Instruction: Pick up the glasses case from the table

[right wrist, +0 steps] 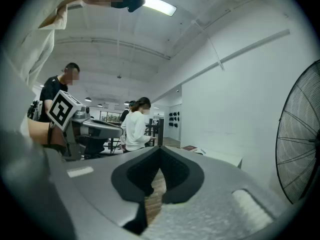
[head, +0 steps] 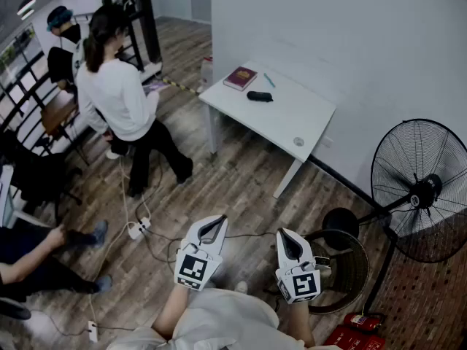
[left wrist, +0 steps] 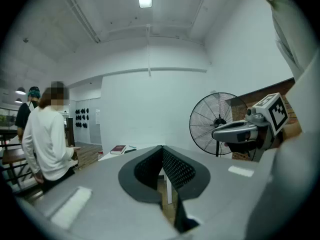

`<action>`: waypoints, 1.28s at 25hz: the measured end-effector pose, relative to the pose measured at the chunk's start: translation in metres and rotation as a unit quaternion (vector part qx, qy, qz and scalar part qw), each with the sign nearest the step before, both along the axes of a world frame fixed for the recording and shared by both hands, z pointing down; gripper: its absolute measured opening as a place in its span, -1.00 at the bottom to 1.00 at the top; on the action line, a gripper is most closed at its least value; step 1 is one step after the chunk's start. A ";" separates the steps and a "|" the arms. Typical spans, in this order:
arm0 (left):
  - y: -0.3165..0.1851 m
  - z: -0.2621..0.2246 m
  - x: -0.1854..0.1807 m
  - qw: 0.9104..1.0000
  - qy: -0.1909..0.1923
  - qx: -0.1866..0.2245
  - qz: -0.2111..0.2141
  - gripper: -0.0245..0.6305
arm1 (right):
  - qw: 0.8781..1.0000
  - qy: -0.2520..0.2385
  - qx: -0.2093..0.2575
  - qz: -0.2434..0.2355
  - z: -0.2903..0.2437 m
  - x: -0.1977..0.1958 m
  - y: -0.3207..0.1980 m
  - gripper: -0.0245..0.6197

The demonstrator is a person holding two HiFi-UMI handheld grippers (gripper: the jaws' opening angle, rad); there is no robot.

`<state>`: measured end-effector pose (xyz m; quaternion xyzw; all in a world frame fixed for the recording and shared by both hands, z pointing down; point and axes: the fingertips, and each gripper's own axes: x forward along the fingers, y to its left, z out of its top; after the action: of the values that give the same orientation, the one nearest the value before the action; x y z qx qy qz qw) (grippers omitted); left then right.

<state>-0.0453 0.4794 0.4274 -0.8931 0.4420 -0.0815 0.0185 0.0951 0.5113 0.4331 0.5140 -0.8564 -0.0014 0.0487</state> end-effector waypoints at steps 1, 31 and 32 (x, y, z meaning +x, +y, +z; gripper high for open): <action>0.005 0.000 0.007 1.000 -0.001 0.000 -0.001 -0.87 | 1.000 -0.002 0.000 0.001 0.001 0.008 0.003 -0.91; -0.119 0.001 -0.020 1.000 0.011 0.009 0.025 -0.87 | 1.000 0.017 0.000 0.022 -0.003 -0.035 -0.121 -0.91; -0.124 0.001 -0.023 0.999 0.011 0.012 0.027 -0.87 | 1.000 0.018 0.000 0.022 -0.002 -0.038 -0.125 -0.91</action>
<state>-0.0681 0.3557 0.4284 -0.9053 0.4187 -0.0658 0.0262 0.0567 0.3861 0.4312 0.5329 -0.8437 -0.0097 0.0635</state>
